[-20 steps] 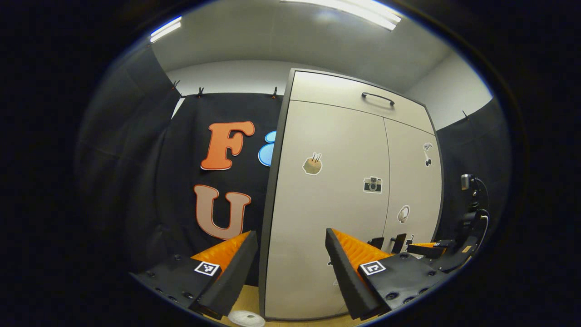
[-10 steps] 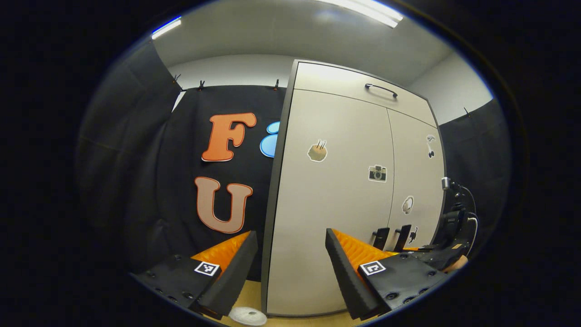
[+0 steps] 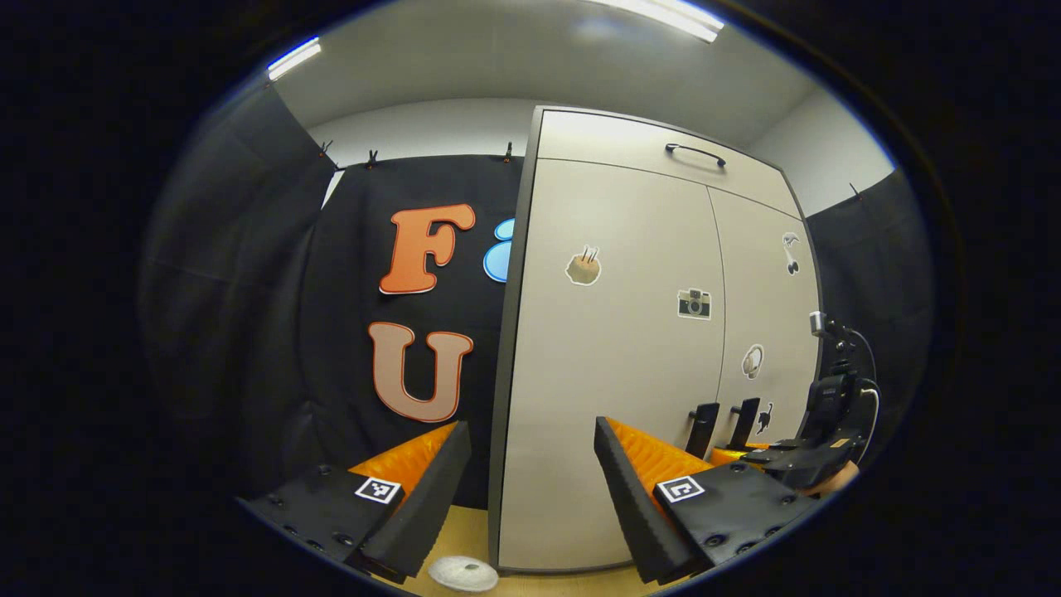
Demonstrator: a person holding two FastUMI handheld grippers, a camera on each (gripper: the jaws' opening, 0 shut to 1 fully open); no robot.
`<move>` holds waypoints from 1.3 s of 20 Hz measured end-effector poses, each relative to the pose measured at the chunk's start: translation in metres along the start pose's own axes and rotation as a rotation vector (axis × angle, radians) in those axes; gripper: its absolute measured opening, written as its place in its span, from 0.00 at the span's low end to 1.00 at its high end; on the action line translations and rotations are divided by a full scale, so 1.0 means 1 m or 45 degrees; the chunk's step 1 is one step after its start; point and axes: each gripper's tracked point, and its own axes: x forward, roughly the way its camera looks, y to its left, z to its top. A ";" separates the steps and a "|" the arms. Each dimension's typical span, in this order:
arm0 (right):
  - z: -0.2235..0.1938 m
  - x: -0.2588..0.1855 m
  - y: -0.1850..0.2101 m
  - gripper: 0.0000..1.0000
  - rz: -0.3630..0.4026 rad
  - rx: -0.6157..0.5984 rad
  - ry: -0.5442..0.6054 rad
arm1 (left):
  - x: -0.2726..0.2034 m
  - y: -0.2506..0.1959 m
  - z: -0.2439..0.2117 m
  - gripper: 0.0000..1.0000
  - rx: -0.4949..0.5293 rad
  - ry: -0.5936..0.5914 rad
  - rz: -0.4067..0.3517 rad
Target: Open the right door of the double-door shoe cabinet with the right hand, and open the left door with the left hand.
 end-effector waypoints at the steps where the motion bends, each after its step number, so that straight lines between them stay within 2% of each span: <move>1: -0.001 -0.001 0.000 0.19 -0.004 0.005 0.005 | -0.002 -0.002 0.000 0.96 0.009 0.003 -0.003; 9: -0.005 -0.021 -0.001 0.18 0.056 0.001 0.027 | -0.017 0.003 0.017 0.96 -0.006 -0.047 0.035; 26: -0.006 -0.061 -0.009 0.18 0.197 -0.051 0.013 | -0.027 -0.050 0.013 0.96 -0.033 -0.014 -0.006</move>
